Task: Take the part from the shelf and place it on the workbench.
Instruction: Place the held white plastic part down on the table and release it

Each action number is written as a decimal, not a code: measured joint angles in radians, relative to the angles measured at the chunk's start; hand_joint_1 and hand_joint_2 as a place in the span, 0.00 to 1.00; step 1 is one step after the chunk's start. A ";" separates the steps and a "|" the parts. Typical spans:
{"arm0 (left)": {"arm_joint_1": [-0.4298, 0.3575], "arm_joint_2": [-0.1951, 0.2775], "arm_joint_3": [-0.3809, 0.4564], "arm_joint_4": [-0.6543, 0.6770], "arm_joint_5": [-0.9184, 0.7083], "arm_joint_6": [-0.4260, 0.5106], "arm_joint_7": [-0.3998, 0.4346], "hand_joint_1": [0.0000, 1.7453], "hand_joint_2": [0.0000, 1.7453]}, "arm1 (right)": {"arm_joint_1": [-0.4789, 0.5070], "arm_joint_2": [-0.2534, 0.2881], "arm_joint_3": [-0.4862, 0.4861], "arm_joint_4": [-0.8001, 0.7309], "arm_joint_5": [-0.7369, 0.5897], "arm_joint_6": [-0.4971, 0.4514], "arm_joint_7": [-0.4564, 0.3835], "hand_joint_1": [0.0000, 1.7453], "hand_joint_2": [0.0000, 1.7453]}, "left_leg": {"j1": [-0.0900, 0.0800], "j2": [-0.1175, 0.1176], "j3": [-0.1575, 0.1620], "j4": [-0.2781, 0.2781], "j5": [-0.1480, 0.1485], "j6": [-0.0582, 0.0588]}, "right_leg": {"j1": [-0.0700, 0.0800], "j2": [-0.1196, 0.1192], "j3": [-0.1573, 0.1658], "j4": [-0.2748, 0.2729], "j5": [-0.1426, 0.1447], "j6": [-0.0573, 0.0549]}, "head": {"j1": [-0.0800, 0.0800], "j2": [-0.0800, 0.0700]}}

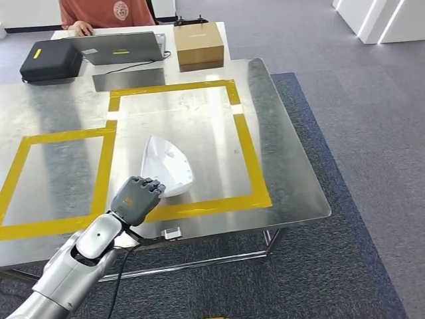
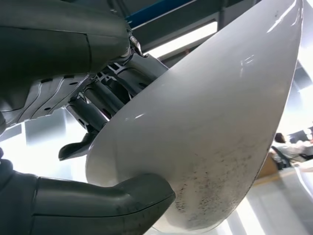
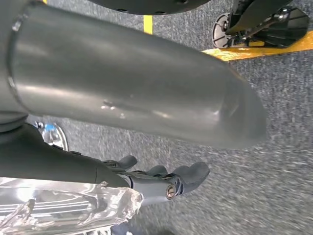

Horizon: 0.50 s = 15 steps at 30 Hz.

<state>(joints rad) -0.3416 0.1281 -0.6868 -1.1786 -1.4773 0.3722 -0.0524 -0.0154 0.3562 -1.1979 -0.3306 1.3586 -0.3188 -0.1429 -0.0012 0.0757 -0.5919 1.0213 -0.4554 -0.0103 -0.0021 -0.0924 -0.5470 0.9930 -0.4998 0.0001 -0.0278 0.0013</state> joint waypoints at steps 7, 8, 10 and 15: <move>-0.005 -0.007 -0.011 -0.006 0.000 0.001 0.004 1.00 1.00 | -0.001 0.000 -0.003 0.001 0.000 -0.004 -0.001 0.00 0.00 | 0.004 -0.060 0.006 -0.033 0.011 0.036 | -0.003 0.054 -0.049 0.125 -0.088 0.032 | 0.012 0.000; -0.006 -0.008 -0.013 -0.006 0.000 0.000 0.005 1.00 1.00 | 0.000 0.000 -0.004 0.001 -0.001 -0.005 -0.001 0.00 0.00 | 0.004 -0.074 0.004 -0.032 0.011 0.038 | -0.004 0.075 -0.084 0.197 -0.120 0.034 | 0.014 0.000; -0.003 -0.010 -0.018 -0.006 0.000 -0.009 0.009 1.00 1.00 | 0.002 0.000 -0.007 0.001 -0.001 -0.005 -0.001 0.00 0.00 | 0.004 -0.103 0.002 -0.032 0.012 0.039 | -0.005 0.088 -0.135 0.292 -0.142 0.034 | 0.015 0.000; -0.008 -0.013 -0.022 -0.005 0.000 -0.044 0.040 1.00 1.00 | 0.001 0.000 -0.013 0.002 0.000 -0.007 -0.002 0.00 0.00 | 0.004 -0.172 0.001 -0.028 0.014 0.027 | -0.015 0.154 -0.035 0.049 0.002 0.023 | 0.016 0.000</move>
<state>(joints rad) -0.3501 0.1155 -0.7091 -1.1839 -1.4771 0.3280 -0.0119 -0.0147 0.3565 -1.2105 -0.3288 1.3584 -0.3254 -0.1449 0.0028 -0.0961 -0.5908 0.9934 -0.4410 0.0168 -0.0169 0.0614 -0.5823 1.0416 -0.4975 0.0235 -0.0121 0.0012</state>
